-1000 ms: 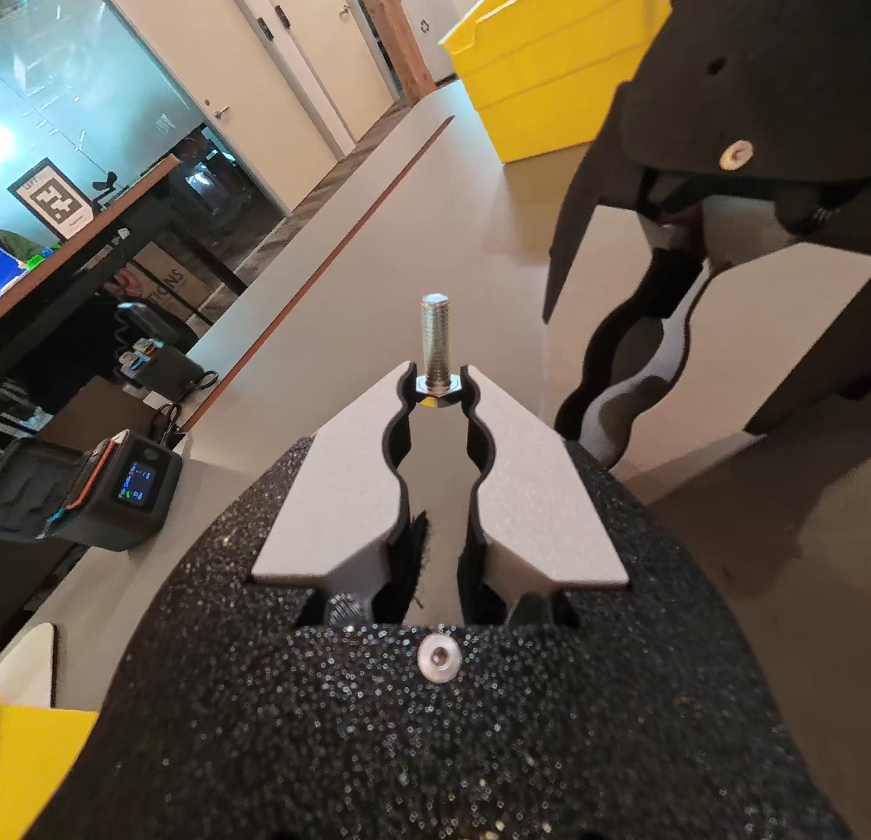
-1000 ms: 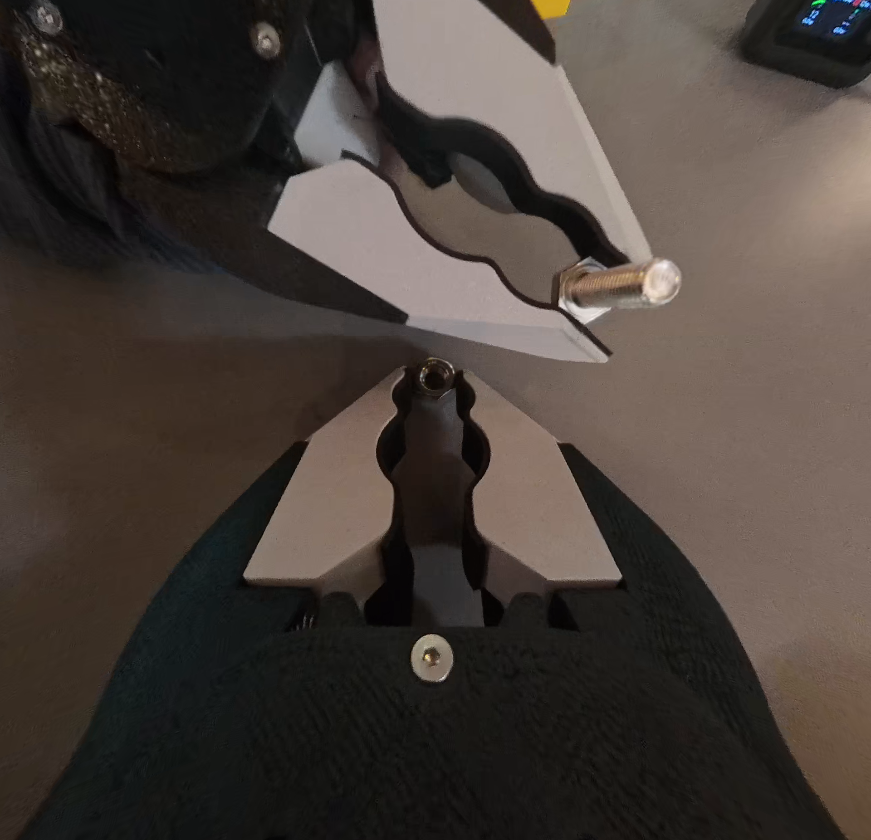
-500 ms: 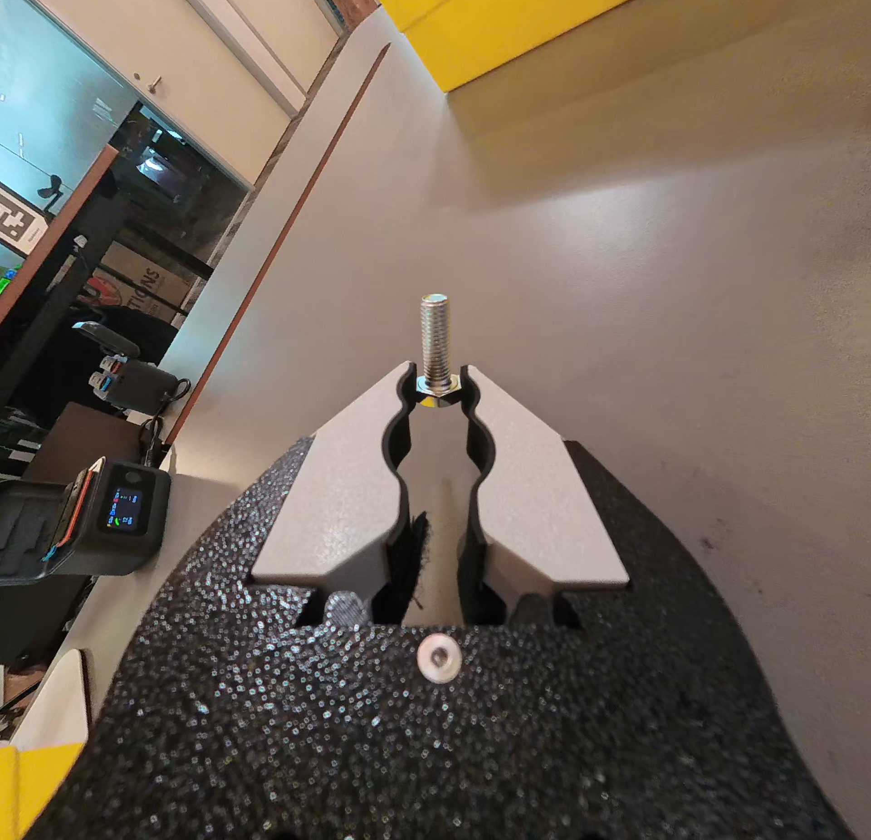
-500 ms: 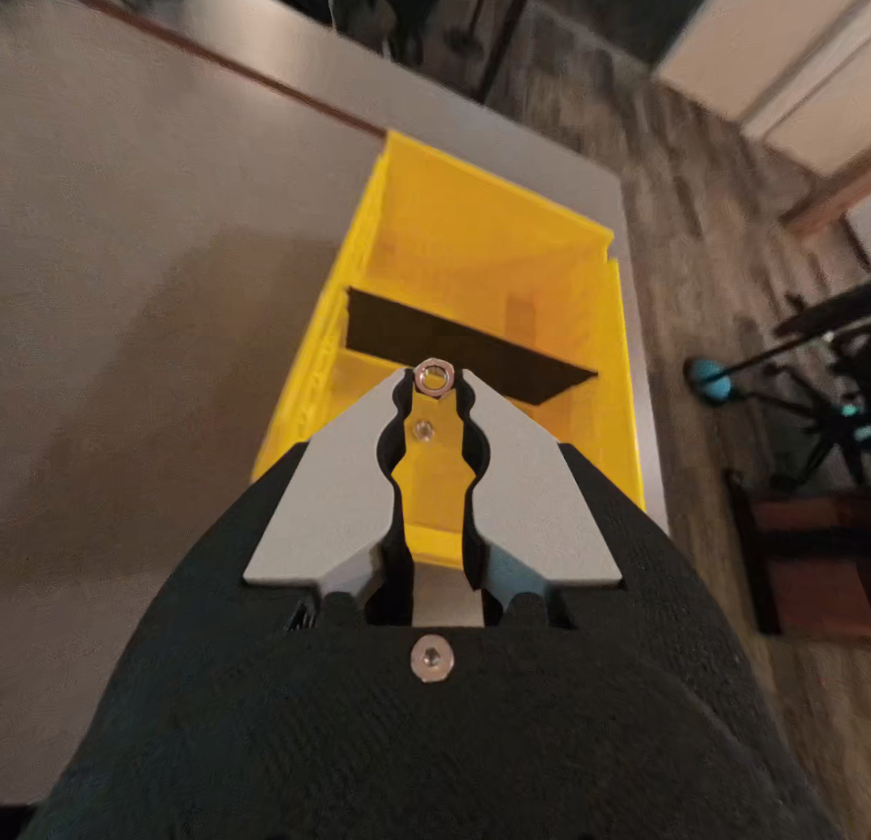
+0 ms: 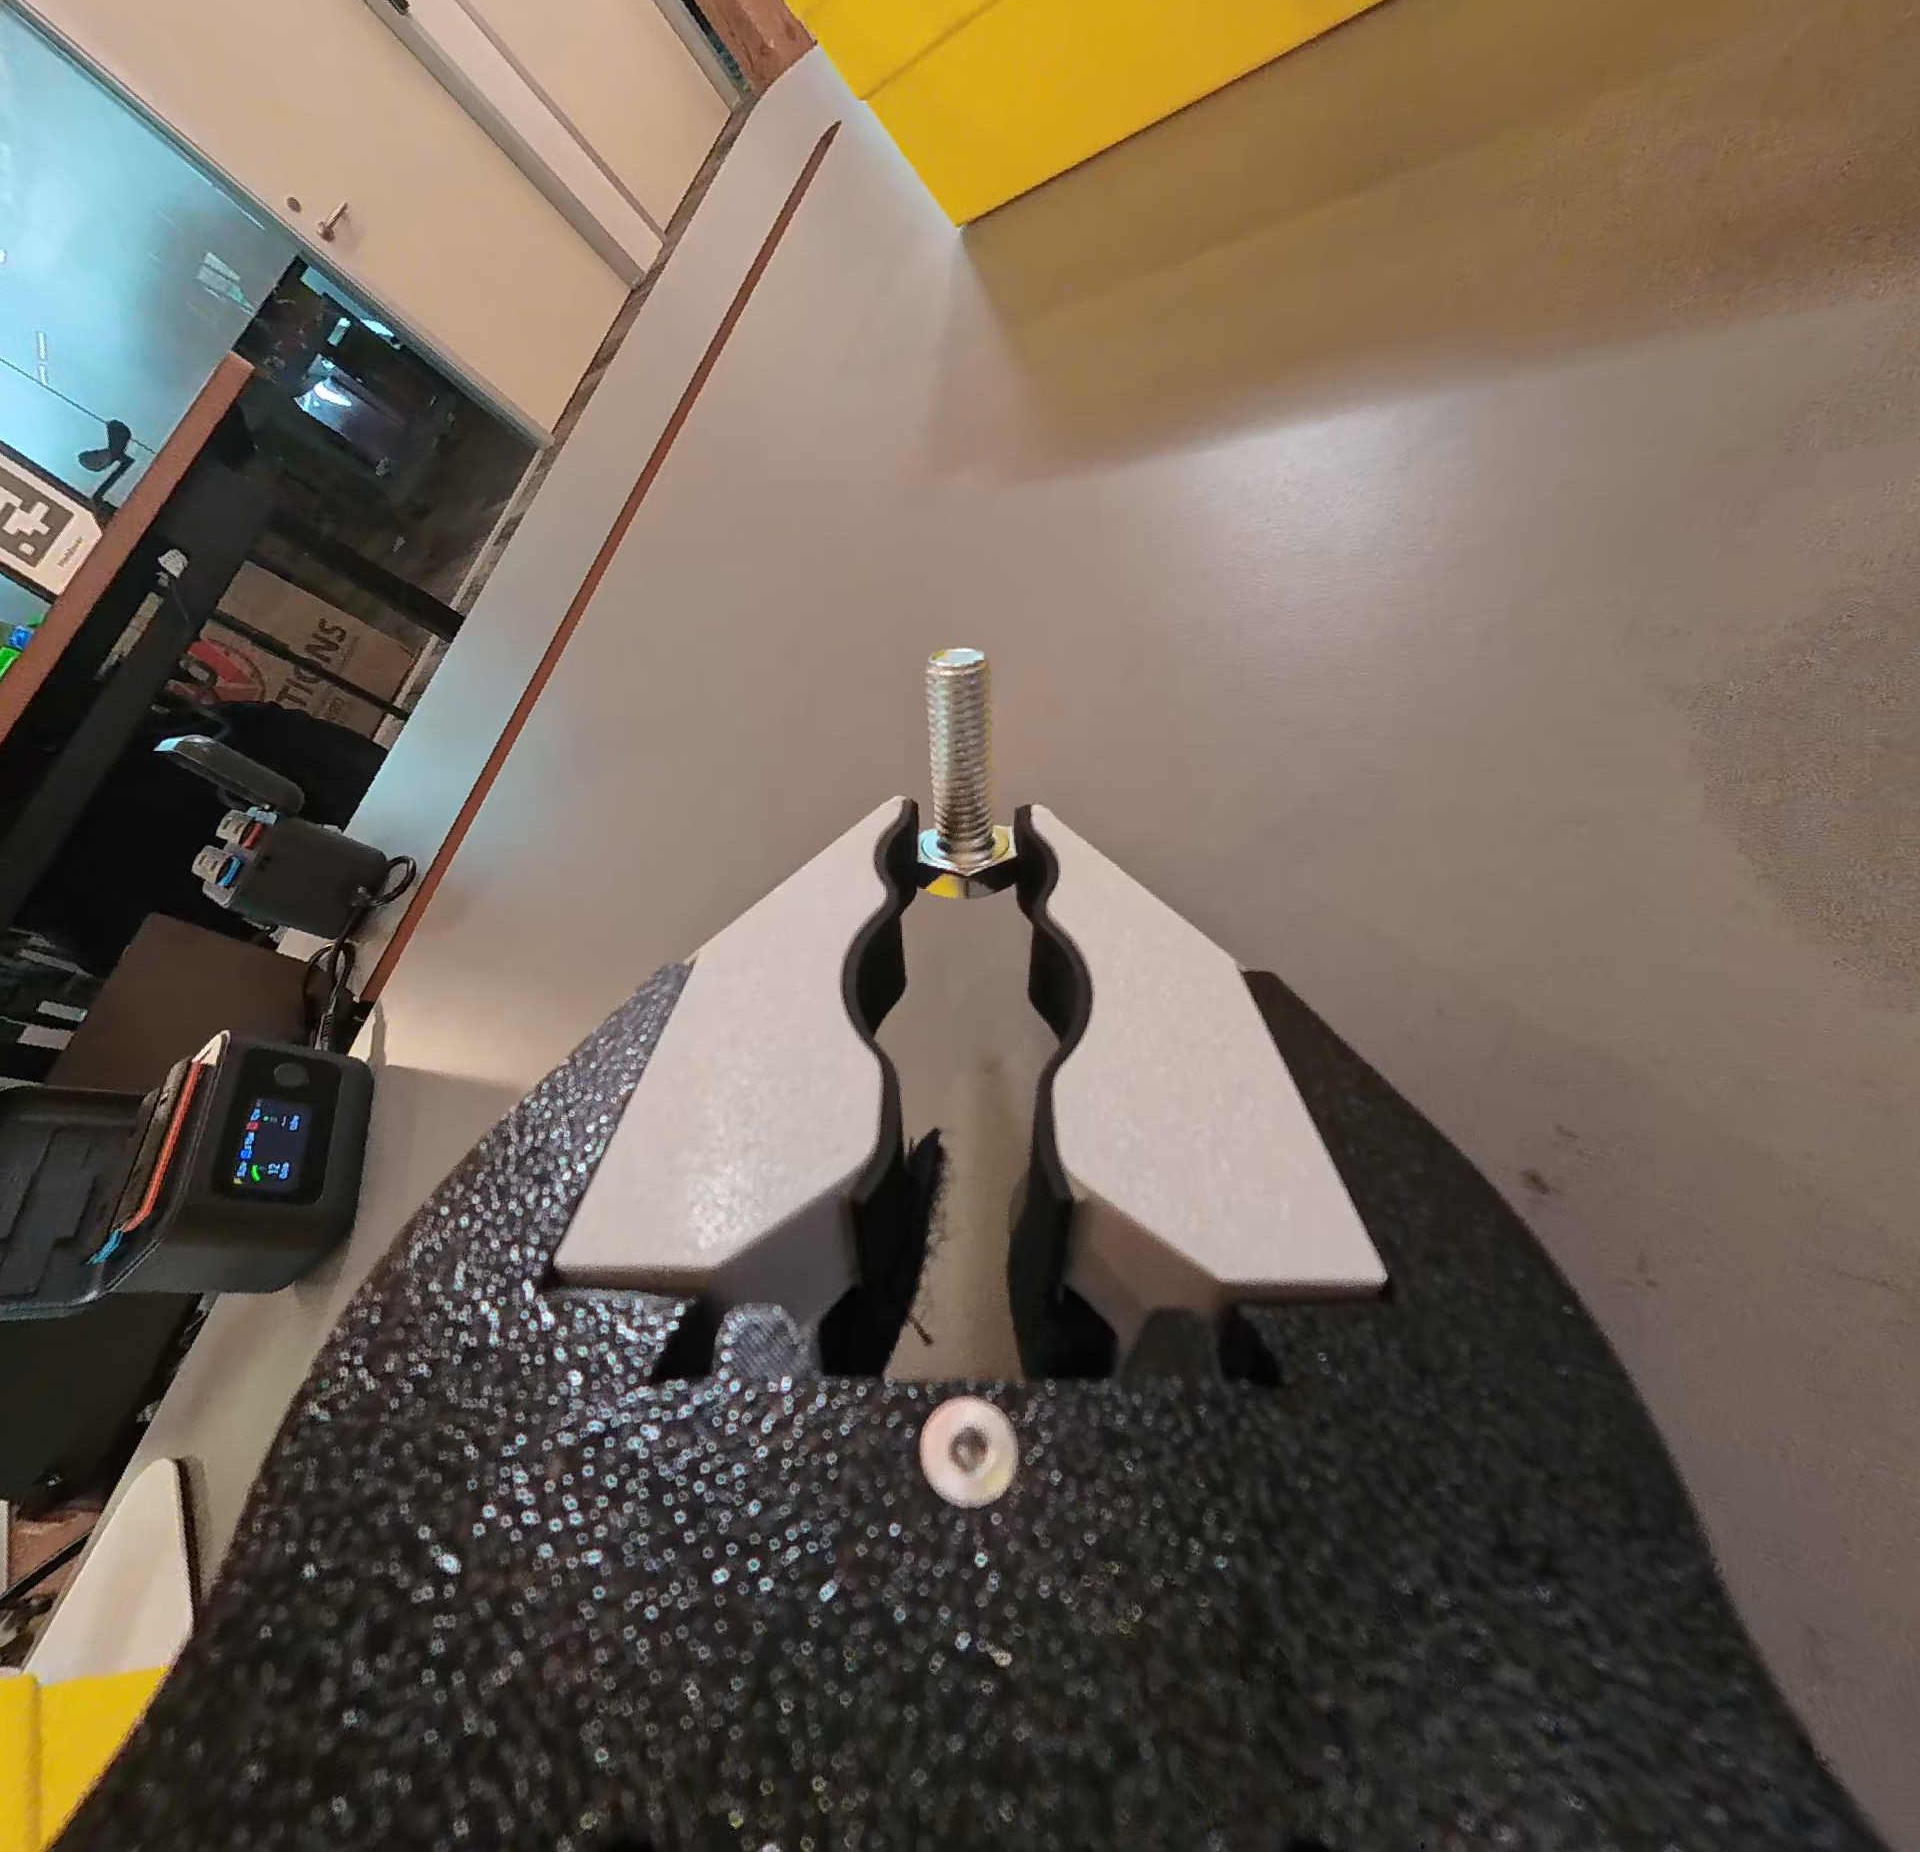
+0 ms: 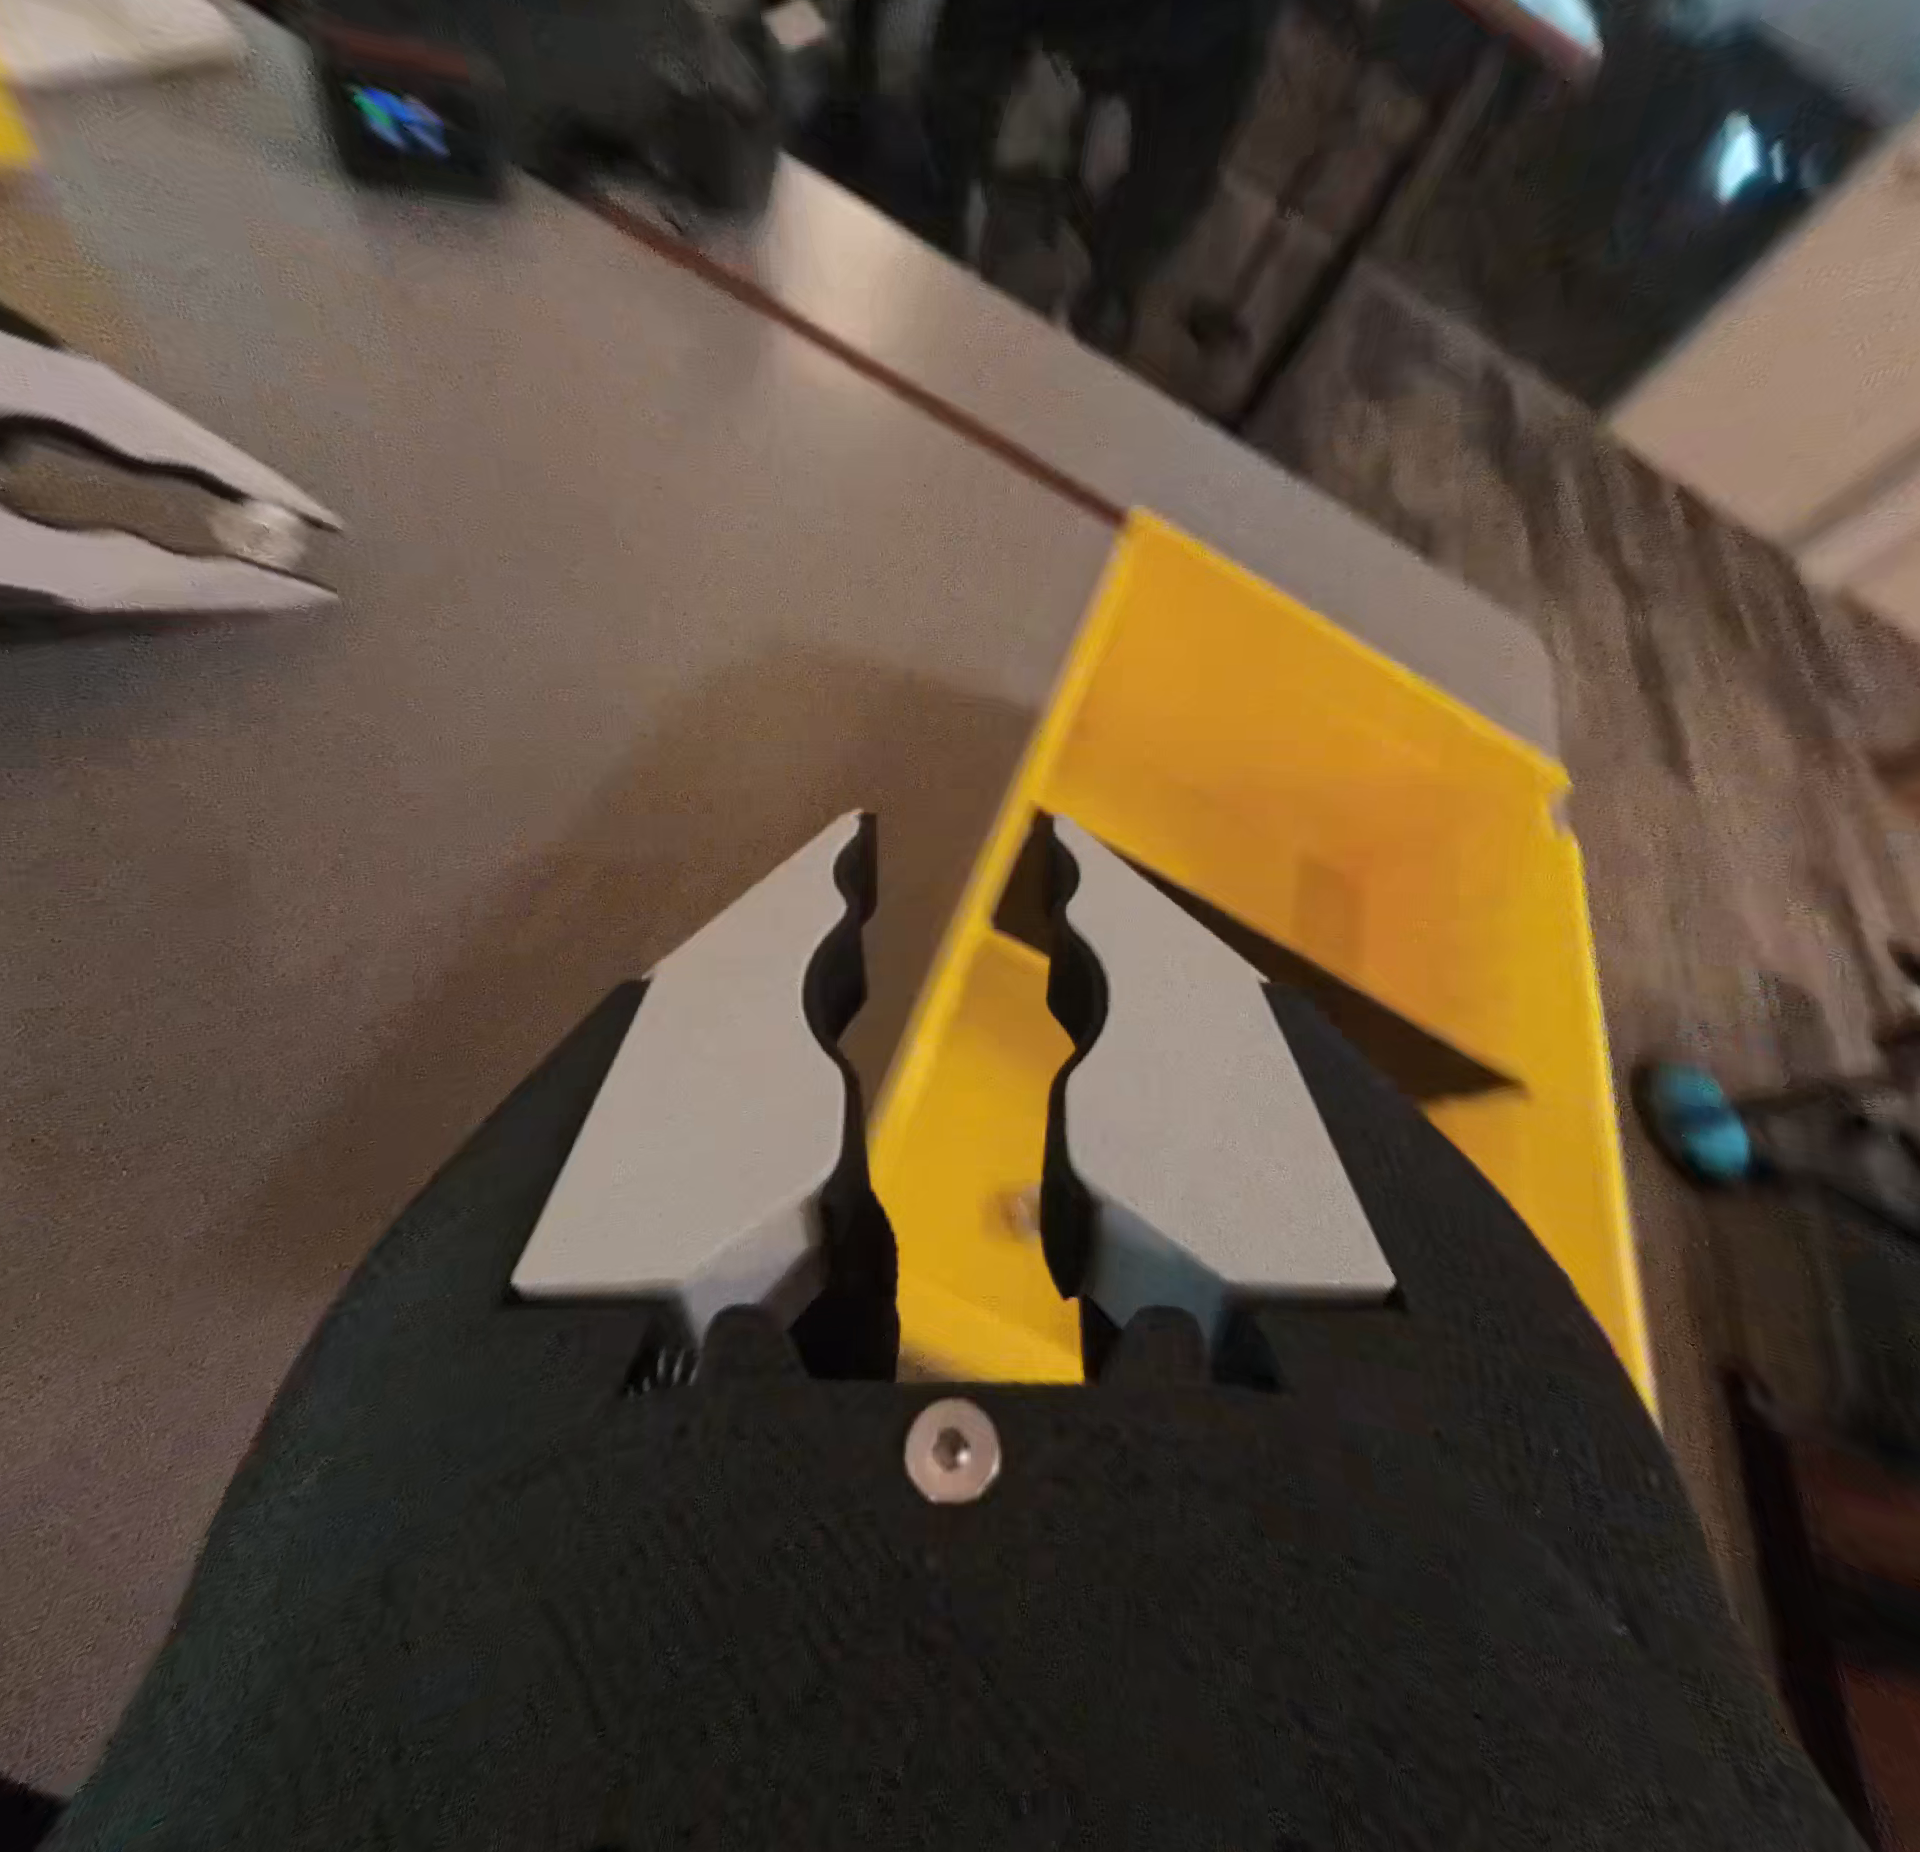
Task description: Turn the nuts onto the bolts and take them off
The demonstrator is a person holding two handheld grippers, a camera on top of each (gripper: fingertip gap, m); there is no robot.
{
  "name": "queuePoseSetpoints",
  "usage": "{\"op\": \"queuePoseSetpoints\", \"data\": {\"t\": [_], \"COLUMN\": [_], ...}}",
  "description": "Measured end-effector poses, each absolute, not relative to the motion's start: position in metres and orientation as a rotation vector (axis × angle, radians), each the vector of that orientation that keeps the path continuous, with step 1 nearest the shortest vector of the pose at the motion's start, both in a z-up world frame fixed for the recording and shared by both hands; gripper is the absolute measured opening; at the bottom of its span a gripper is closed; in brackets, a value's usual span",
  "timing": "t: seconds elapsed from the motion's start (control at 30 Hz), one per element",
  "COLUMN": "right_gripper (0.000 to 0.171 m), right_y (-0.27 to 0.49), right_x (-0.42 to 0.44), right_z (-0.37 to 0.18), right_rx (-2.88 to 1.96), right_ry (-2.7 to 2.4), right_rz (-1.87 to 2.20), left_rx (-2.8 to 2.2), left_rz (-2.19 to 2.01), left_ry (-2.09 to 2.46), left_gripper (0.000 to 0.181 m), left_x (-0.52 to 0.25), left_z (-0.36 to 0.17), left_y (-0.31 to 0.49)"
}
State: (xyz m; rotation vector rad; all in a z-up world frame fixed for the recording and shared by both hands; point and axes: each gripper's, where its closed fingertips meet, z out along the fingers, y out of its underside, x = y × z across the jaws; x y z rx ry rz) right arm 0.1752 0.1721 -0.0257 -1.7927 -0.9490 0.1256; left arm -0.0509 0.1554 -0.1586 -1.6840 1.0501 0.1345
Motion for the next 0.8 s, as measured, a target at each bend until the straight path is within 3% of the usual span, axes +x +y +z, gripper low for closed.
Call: {"op": "queuePoseSetpoints", "data": {"t": [0.03, 0.1, 0.17, 0.33, 0.7, 0.73, 0.8], "right_gripper": [0.028, 0.029, 0.041, 0.040, 0.009, 0.008, 0.008], "right_y": [0.158, 0.134, 0.123, 0.134, 0.135, 0.134, 0.134], "right_x": [0.140, 0.074, 0.024, -0.037, -0.048, -0.047, -0.044], "right_z": [-0.019, -0.027, -0.051, -0.107, -0.130, -0.129, -0.121], "right_rx": [-1.680, -1.566, -1.551, -1.689, -1.725, -1.720, -1.698], "right_ry": [-1.020, -1.130, -1.192, -1.143, -1.197, -1.199, -1.206], "right_rz": [0.217, 0.442, 0.650, 1.001, 1.016, 1.015, 0.981], "left_rx": [-1.683, -1.676, -1.668, -1.649, -1.643, -1.634, -1.595], "left_rz": [0.135, 0.131, 0.131, 0.121, 0.115, 0.106, 0.063], "left_ry": [1.051, 1.058, 1.066, 1.087, 1.087, 1.065, 1.000], "left_gripper": [0.016, 0.016, 0.016, 0.016, 0.016, 0.021, 0.051], "left_x": [-0.051, -0.050, -0.048, -0.046, -0.045, -0.044, -0.043], "left_z": [-0.159, -0.158, -0.158, -0.158, -0.157, -0.154, -0.142], "left_y": [0.155, 0.154, 0.153, 0.150, 0.150, 0.151, 0.151]}}
